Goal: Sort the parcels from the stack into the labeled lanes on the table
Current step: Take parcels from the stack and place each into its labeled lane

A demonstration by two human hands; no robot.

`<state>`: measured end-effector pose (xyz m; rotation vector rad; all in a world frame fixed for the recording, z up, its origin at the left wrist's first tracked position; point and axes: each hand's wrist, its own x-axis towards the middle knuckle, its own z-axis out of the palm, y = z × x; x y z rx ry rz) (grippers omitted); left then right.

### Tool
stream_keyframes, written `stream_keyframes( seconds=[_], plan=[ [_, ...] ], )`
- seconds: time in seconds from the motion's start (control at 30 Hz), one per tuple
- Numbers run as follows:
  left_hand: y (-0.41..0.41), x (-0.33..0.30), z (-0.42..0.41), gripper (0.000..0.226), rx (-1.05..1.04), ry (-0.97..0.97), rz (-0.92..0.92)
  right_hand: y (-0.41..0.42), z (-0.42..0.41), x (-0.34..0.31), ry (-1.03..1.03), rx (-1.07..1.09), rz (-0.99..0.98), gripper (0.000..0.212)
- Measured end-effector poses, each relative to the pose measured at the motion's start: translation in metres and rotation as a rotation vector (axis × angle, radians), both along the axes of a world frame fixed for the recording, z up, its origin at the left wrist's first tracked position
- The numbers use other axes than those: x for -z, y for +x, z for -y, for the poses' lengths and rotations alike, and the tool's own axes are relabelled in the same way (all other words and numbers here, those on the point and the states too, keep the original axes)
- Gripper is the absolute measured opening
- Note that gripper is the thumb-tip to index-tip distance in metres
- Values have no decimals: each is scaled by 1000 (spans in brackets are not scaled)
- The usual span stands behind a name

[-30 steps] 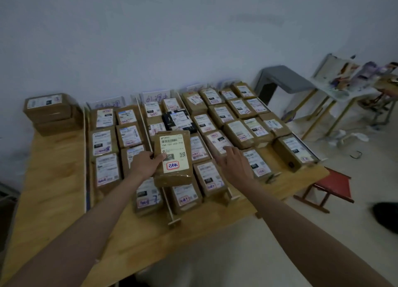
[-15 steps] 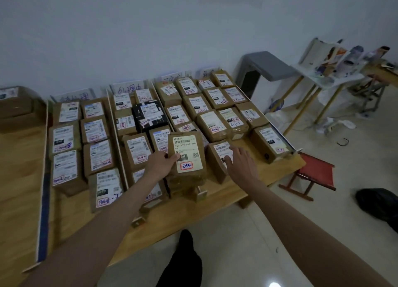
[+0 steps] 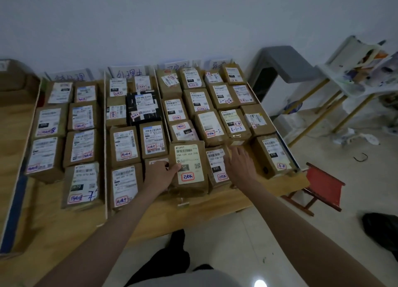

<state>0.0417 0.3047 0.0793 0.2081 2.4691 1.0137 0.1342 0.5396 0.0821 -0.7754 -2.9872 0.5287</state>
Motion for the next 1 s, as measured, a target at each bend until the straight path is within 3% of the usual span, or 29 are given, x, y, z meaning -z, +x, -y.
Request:
stream_keyframes(
  seconds=[0.37, 0.6, 1.0],
  plan=[
    [28, 12, -31, 42, -173, -125, 33, -9, -53, 8, 5, -205, -75, 33],
    [34, 12, -57, 46, -219, -323, 43, -6, -81, 10, -12, -287, -63, 35],
    [24, 24, -69, 46, -180, -264, 116, -19, -104, 13, -53, -263, -29, 37]
  ],
)
